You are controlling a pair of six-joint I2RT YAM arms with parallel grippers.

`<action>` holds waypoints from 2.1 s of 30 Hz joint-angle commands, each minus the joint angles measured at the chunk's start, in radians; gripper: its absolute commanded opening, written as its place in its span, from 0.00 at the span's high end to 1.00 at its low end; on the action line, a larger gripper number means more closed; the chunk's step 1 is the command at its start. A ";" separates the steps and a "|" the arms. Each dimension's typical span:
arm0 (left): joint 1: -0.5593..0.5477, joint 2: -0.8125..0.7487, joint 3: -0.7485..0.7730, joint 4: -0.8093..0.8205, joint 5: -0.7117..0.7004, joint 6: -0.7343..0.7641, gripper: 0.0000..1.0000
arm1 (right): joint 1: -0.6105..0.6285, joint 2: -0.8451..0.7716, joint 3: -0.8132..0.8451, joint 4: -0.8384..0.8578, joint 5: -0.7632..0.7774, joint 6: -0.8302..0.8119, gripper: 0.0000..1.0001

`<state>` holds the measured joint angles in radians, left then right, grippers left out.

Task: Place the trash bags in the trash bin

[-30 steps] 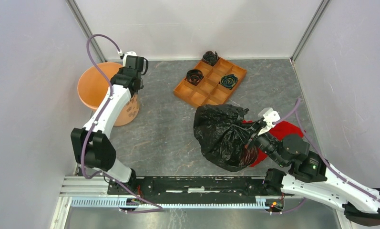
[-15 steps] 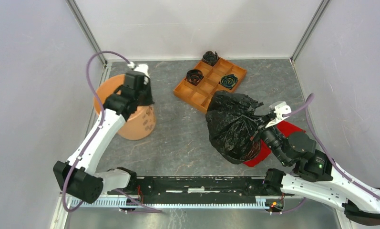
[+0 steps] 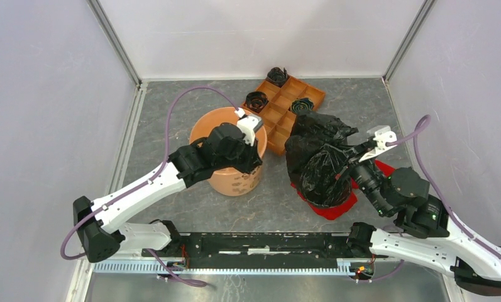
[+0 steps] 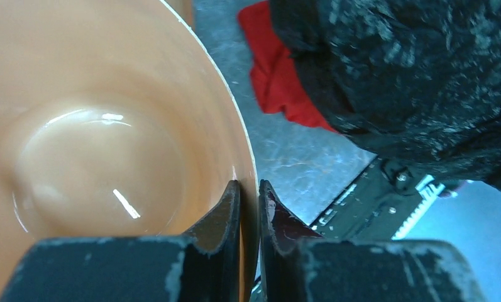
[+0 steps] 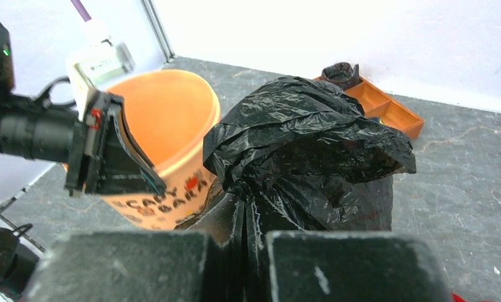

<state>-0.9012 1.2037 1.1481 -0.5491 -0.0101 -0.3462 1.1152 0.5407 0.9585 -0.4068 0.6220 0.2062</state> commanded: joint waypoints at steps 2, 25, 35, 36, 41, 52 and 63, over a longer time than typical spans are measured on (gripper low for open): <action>-0.042 0.015 -0.010 0.146 0.146 -0.113 0.80 | -0.001 0.012 0.087 -0.007 -0.010 -0.004 0.99; -0.048 -0.901 -0.206 0.256 -0.174 -0.071 0.12 | 0.001 0.667 0.647 0.278 -0.486 -0.024 0.99; -0.048 -0.785 -0.130 0.258 -0.275 0.033 0.11 | 0.000 0.701 0.660 0.390 -0.780 0.081 0.99; -0.048 -0.776 -0.118 0.258 -0.270 0.043 0.11 | 0.001 0.735 0.699 0.391 -0.846 0.096 0.99; -0.048 -0.796 -0.054 0.218 -0.145 0.098 0.07 | 0.003 0.774 0.707 0.500 -0.992 0.175 0.99; -0.048 -0.734 -0.002 0.186 -0.182 0.010 0.01 | -0.072 0.501 0.249 0.371 -0.474 -0.007 1.00; -0.047 -0.093 0.499 -0.318 -0.622 -0.114 0.00 | -0.138 0.583 0.403 0.053 -0.387 -0.298 1.00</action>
<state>-0.9466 0.9764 1.5188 -0.6388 -0.4915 -0.4236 0.9894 1.0920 1.2449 -0.2207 0.1619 0.0658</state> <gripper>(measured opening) 0.995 0.009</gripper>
